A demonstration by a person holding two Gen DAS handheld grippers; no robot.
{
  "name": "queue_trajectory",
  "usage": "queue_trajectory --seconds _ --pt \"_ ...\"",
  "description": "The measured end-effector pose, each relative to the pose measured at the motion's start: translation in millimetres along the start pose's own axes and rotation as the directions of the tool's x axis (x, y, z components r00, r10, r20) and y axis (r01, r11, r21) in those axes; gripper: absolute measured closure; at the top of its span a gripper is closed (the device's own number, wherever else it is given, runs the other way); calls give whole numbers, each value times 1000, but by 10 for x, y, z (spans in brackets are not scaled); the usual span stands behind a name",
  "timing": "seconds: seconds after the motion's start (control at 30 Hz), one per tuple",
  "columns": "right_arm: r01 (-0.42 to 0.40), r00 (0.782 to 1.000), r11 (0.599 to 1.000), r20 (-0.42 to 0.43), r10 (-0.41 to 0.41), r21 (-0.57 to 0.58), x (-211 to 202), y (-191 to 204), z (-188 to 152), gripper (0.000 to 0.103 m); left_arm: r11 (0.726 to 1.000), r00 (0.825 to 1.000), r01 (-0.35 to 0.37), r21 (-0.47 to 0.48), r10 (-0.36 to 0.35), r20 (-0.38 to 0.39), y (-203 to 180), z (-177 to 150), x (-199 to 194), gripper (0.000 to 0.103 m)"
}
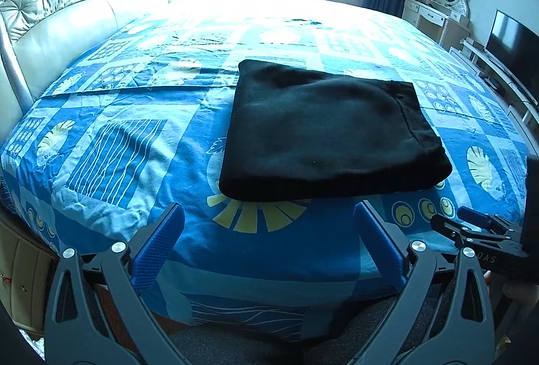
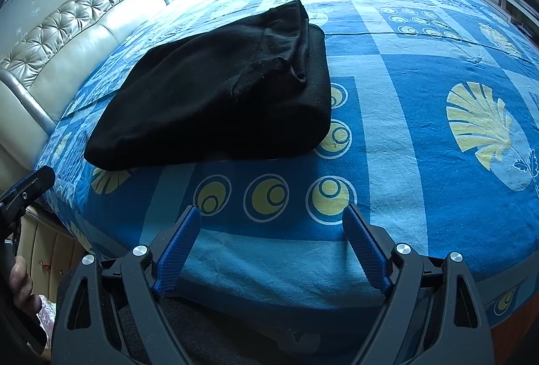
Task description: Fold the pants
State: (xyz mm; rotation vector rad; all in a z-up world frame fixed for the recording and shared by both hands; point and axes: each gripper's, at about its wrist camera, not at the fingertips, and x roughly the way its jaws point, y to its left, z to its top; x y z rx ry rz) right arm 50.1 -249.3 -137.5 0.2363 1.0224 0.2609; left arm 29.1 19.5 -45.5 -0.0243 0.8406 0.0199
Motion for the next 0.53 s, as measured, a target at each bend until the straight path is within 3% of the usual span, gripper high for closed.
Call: queue_trajectory --seconds 0.07,0.17,0.23,0.33,0.53 --pt "-35 999 999 10 35 10 -86 -25 135 18 999 1000 25 -32 -24 15 154 138 7 2" --pt "-69 992 997 103 67 17 -284 -92 456 18 991 997 71 -113 -72 -9 529 374 248 2" --pt "-56 986 998 160 53 16 -337 -166 730 16 985 997 -6 -170 -8 -81 847 564 572 2" --pt "7 979 1000 205 -12 25 -201 -311 1222 15 968 986 -143 -207 121 -117 1341 830 1064 2" --pt "173 951 985 255 -174 26 560 -618 2356 15 929 936 -338 -153 316 -152 2013 1242 2020 2"
